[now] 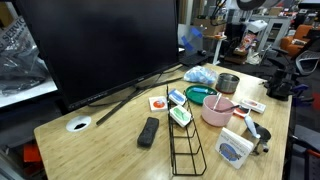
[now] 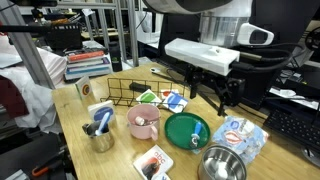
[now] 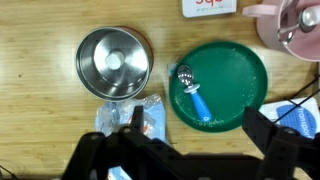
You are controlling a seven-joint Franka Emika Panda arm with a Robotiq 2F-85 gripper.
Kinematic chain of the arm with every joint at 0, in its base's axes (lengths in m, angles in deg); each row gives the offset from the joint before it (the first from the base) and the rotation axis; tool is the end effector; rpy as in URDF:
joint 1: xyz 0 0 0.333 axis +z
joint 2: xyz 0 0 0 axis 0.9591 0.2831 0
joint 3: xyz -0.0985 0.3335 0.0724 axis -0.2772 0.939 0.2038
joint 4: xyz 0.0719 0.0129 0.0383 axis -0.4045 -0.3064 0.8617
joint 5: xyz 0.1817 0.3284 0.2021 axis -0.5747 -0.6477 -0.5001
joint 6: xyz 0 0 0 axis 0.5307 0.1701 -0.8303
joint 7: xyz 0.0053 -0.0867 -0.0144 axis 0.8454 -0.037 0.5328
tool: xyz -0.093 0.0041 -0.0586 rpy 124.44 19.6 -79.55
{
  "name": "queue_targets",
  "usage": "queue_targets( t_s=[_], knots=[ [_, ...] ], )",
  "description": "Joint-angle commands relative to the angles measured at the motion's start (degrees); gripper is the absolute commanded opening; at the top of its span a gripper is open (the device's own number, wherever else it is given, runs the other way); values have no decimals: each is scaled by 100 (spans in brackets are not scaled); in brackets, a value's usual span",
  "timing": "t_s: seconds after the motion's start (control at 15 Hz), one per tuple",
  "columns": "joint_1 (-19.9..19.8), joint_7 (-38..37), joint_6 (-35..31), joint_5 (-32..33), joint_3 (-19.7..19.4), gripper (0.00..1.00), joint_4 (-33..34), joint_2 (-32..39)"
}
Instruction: Move the pack of marshmallows to the left side of the desk
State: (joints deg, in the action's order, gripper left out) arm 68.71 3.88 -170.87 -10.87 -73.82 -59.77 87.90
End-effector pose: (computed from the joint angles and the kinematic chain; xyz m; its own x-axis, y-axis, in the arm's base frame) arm 0.5926 -0.1774 0.3850 0.9997 -0.0125 0.0211 -0.0134 -0.9990 0.0420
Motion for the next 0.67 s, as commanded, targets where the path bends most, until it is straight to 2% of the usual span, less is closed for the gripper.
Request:
queue_targets(
  t_s=[0.0,0.6],
  knots=[
    [-285,-132,36,-223,213,100,718,740],
    [-438,-379,37,217,305,100,1949,2230]
  ],
)
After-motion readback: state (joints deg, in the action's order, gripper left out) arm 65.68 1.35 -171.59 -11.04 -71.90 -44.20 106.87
